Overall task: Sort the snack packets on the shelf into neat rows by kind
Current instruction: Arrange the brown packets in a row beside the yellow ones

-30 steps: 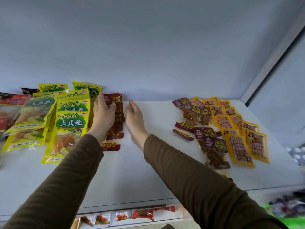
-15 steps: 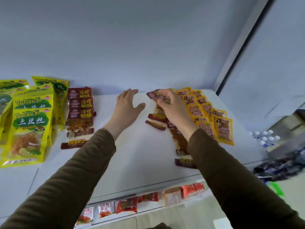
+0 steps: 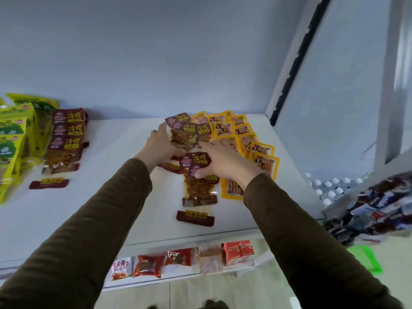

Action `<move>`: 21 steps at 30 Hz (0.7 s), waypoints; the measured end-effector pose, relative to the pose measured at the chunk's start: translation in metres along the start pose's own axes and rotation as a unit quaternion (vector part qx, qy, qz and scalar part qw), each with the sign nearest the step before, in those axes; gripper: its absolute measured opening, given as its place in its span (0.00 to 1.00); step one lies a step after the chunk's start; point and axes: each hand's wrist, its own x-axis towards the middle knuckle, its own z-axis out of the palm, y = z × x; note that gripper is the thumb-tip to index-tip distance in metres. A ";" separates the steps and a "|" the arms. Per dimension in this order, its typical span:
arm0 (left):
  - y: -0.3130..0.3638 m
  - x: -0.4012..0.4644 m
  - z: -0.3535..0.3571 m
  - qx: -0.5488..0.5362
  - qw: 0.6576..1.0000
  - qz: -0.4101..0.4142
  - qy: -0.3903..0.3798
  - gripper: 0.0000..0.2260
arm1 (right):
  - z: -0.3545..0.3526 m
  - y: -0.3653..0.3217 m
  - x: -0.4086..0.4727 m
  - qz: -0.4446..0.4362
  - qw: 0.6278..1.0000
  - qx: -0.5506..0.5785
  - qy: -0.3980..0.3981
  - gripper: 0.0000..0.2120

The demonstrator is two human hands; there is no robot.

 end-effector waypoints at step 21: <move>-0.010 -0.023 -0.016 -0.277 0.958 -0.047 -0.059 0.12 | 0.001 0.010 0.023 -0.039 0.991 0.098 0.077 0.13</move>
